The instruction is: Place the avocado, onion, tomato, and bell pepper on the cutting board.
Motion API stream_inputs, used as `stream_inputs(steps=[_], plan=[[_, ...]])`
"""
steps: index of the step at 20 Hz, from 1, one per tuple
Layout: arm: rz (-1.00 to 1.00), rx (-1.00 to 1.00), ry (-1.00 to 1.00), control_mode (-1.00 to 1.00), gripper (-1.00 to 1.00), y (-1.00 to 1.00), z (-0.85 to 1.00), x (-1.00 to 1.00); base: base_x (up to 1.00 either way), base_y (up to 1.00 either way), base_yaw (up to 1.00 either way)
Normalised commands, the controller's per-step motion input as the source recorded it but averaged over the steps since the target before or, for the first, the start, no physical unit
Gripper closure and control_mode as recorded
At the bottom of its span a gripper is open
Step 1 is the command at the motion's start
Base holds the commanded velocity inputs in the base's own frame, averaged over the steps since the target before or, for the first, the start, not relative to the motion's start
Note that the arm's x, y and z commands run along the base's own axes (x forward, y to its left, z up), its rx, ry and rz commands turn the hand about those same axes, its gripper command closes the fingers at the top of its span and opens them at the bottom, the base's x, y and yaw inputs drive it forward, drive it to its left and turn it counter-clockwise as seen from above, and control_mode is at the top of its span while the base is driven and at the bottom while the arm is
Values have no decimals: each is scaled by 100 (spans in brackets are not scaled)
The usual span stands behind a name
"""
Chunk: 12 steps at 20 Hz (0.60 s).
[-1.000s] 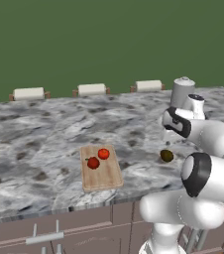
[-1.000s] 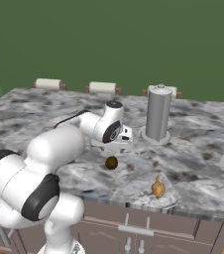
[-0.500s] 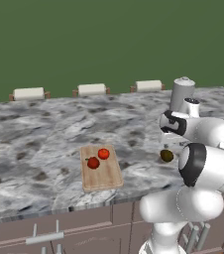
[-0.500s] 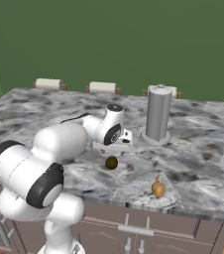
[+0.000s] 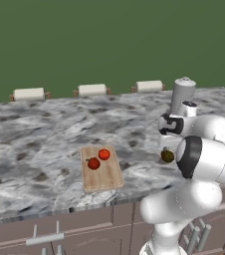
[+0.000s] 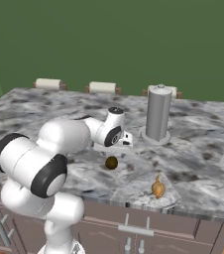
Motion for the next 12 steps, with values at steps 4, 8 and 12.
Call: stream_inputs(steps=[4,8,12], plan=[[0,0,2,-100,-100,0,-18,5,0,0,0],[0,0,3,-100,-100,0,-18,5,0,0,0],[0,0,3,-100,-100,0,-17,3,0,0,0]])
